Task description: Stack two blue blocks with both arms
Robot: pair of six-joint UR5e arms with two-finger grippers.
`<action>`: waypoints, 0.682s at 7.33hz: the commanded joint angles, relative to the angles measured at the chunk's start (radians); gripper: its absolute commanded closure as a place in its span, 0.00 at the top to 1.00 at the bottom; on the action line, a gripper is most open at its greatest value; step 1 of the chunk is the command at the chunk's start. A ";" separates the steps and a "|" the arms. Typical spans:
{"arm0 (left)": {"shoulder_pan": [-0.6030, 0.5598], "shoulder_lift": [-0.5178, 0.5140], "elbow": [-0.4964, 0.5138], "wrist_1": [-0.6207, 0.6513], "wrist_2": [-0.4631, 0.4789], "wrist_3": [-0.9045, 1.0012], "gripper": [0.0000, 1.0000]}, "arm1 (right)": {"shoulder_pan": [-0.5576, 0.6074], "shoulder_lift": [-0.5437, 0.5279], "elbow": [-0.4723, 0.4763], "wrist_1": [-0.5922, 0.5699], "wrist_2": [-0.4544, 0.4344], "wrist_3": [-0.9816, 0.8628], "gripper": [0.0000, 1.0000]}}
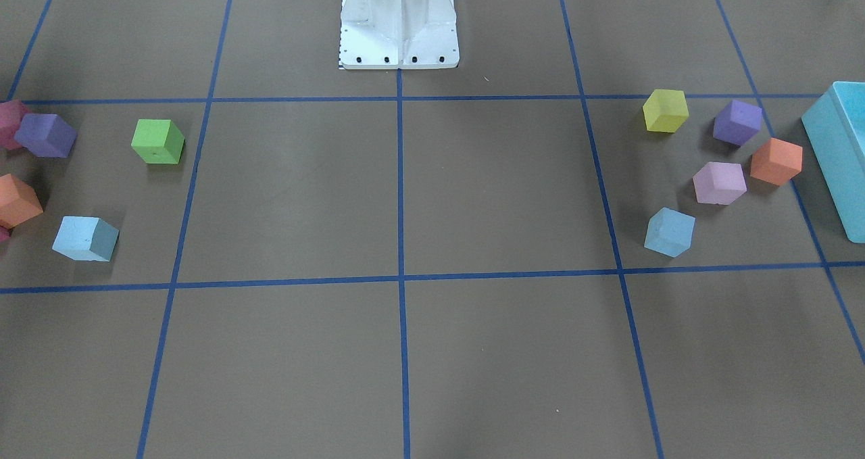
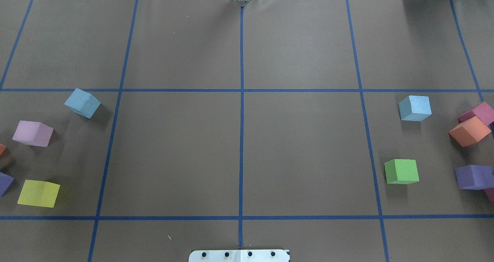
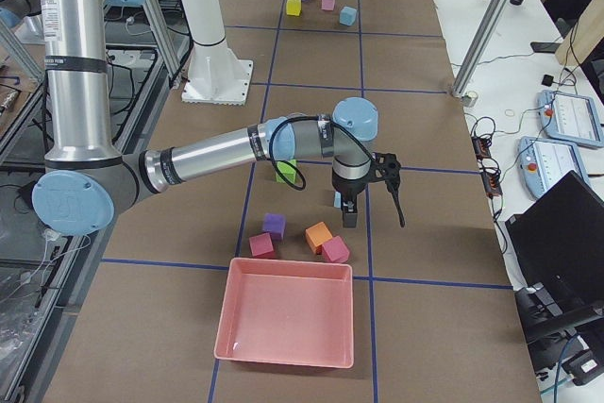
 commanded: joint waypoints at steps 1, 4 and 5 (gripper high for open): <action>0.000 0.001 0.000 0.001 0.000 -0.002 0.99 | 0.000 -0.019 0.022 0.007 0.015 -0.007 1.00; 0.008 -0.022 -0.067 0.014 0.000 -0.057 1.00 | -0.067 0.061 0.045 0.010 -0.008 0.004 1.00; 0.017 -0.060 -0.099 0.010 0.000 -0.192 1.00 | -0.125 0.130 0.045 0.010 -0.040 0.004 1.00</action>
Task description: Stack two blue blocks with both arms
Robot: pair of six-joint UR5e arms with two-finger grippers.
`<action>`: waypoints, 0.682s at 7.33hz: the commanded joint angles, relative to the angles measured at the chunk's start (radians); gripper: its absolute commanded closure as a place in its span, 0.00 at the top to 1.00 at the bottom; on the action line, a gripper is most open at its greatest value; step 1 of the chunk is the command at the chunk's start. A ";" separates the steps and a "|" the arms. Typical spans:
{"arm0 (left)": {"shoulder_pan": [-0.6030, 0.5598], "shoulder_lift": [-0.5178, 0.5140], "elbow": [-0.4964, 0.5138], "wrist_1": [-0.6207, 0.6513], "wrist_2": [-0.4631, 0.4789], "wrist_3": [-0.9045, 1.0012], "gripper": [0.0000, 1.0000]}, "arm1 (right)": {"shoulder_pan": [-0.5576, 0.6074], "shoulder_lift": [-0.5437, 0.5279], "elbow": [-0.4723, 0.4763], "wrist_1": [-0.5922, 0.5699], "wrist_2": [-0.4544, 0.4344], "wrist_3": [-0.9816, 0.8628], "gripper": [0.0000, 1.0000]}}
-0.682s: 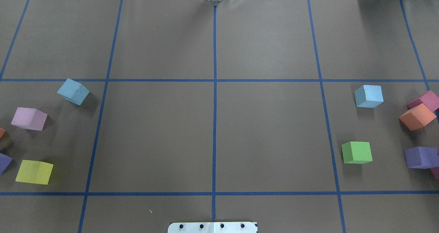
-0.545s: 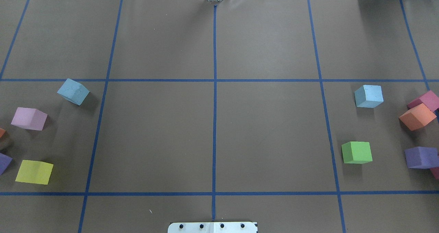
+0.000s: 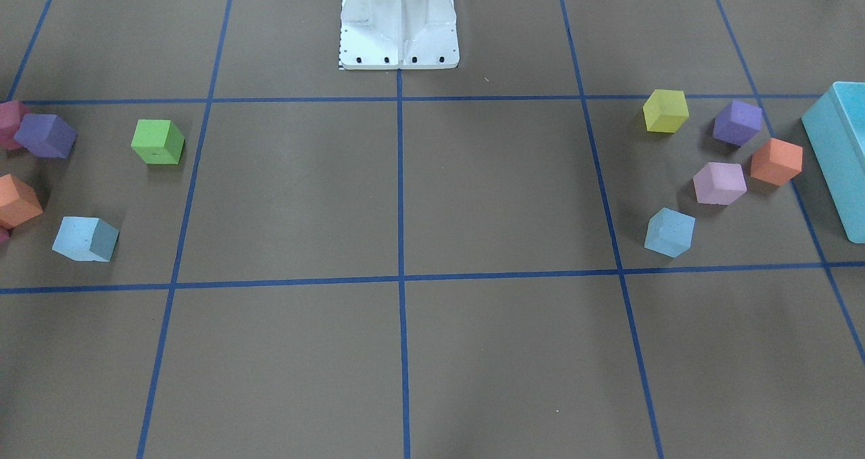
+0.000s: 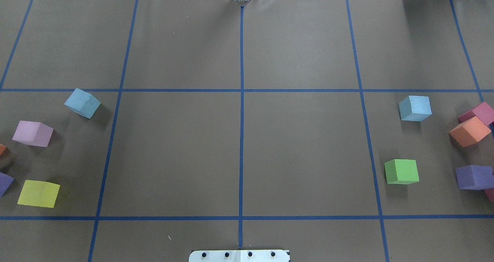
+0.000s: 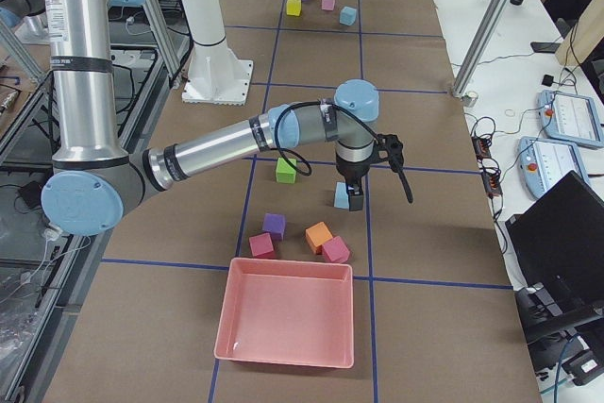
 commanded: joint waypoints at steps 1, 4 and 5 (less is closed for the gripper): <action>0.082 -0.072 -0.055 -0.008 0.000 -0.229 1.00 | -0.166 0.121 -0.004 -0.001 -0.098 0.002 1.00; 0.326 -0.171 -0.047 -0.062 0.005 -0.522 1.00 | -0.308 0.196 -0.054 0.002 -0.175 0.091 1.00; 0.371 -0.175 -0.033 -0.120 0.009 -0.555 1.00 | -0.308 0.196 -0.068 0.001 -0.163 0.092 1.00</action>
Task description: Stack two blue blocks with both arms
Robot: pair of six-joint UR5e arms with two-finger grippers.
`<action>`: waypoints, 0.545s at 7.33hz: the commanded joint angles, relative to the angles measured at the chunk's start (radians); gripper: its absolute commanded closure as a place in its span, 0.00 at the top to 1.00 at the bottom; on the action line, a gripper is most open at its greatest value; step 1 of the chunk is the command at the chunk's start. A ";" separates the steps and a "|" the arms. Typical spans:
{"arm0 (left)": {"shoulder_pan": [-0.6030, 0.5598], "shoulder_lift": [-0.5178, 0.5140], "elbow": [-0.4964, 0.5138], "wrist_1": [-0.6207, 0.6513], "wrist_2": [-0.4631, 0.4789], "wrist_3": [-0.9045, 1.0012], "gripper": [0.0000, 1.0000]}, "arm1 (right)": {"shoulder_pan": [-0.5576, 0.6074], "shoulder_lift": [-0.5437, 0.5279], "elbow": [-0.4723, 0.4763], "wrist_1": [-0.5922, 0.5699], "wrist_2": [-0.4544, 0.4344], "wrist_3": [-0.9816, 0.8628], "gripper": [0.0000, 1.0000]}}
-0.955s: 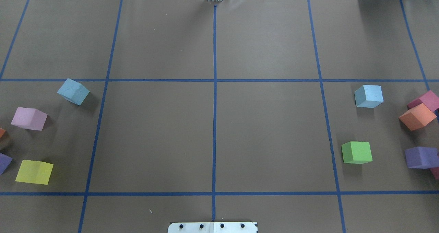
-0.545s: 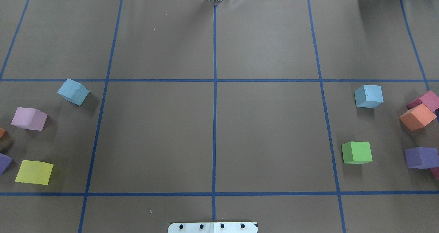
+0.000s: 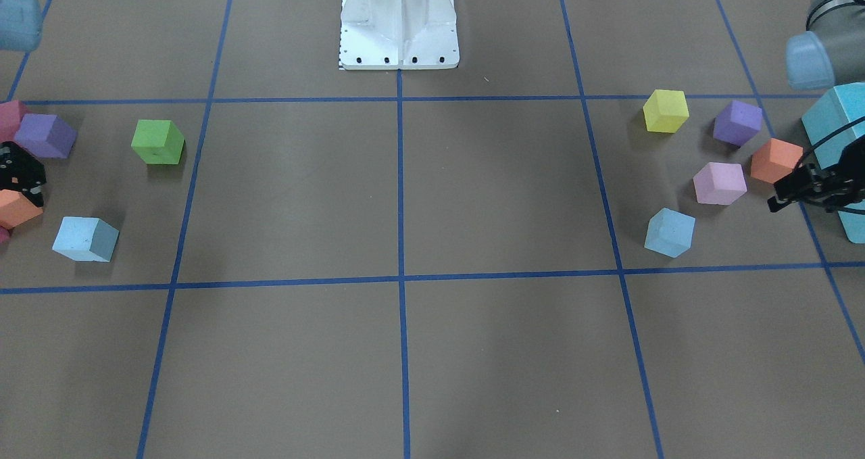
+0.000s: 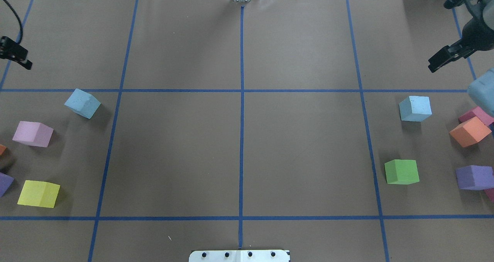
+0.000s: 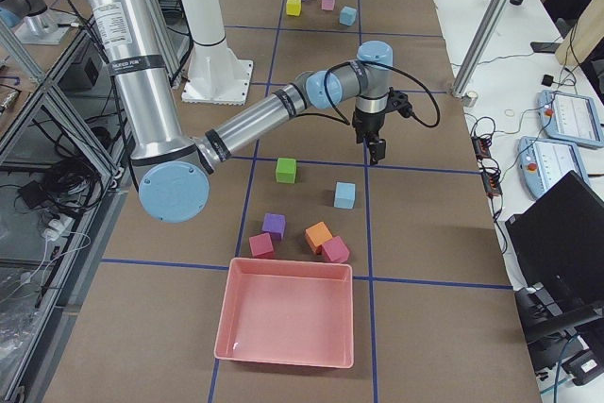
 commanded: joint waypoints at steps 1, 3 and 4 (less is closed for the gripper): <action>0.093 -0.018 0.015 -0.070 0.009 -0.071 1.00 | -0.017 -0.006 -0.039 0.000 0.006 0.009 1.00; 0.130 -0.078 0.096 -0.073 0.011 -0.062 1.00 | -0.019 0.002 -0.135 0.046 0.024 0.065 1.00; 0.147 -0.070 0.109 -0.123 0.043 -0.059 0.99 | -0.026 0.002 -0.160 0.100 0.042 0.169 1.00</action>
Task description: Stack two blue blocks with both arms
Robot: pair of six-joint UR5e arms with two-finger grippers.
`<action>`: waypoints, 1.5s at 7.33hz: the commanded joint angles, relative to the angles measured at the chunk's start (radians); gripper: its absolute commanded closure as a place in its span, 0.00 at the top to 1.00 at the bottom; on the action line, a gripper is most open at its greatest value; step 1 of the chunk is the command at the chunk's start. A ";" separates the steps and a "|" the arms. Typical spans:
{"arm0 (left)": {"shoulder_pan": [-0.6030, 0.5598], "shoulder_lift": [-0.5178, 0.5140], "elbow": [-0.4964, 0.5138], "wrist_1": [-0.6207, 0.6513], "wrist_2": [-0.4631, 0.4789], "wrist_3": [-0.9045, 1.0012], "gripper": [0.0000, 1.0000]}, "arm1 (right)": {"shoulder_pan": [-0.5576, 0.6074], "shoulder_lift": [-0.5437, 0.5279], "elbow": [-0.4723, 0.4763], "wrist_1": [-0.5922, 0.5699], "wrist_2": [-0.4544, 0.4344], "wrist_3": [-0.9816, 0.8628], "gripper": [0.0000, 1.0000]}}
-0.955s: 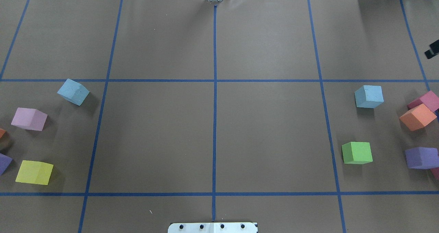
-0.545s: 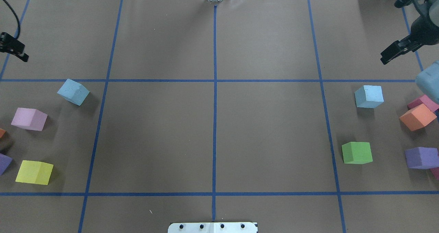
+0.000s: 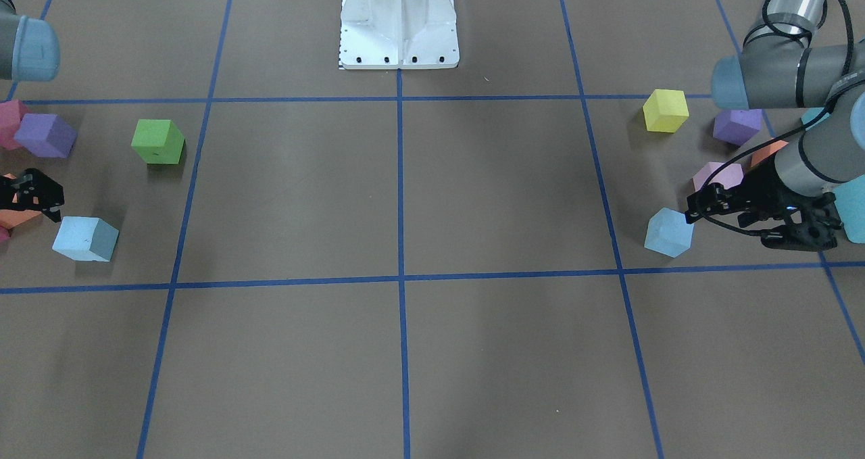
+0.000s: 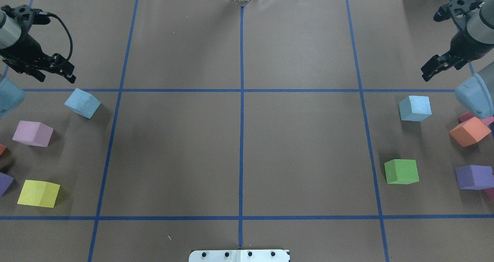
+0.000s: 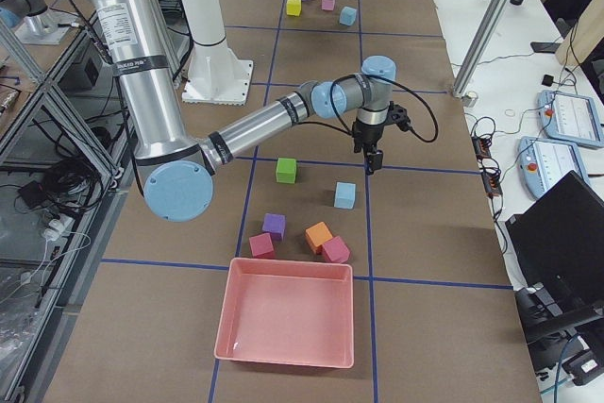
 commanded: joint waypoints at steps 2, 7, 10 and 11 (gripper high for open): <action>0.056 -0.008 0.099 -0.157 0.083 0.006 0.99 | -0.052 -0.023 -0.051 0.116 0.017 0.252 1.00; 0.116 -0.005 0.078 -0.160 0.084 -0.006 0.99 | -0.091 -0.115 -0.072 0.263 0.005 0.328 1.00; 0.125 0.015 0.073 -0.160 0.084 -0.005 0.99 | -0.103 -0.135 -0.074 0.306 0.005 0.375 1.00; 0.127 0.017 0.076 -0.160 0.084 -0.003 0.99 | -0.115 -0.135 -0.077 0.311 0.004 0.395 1.00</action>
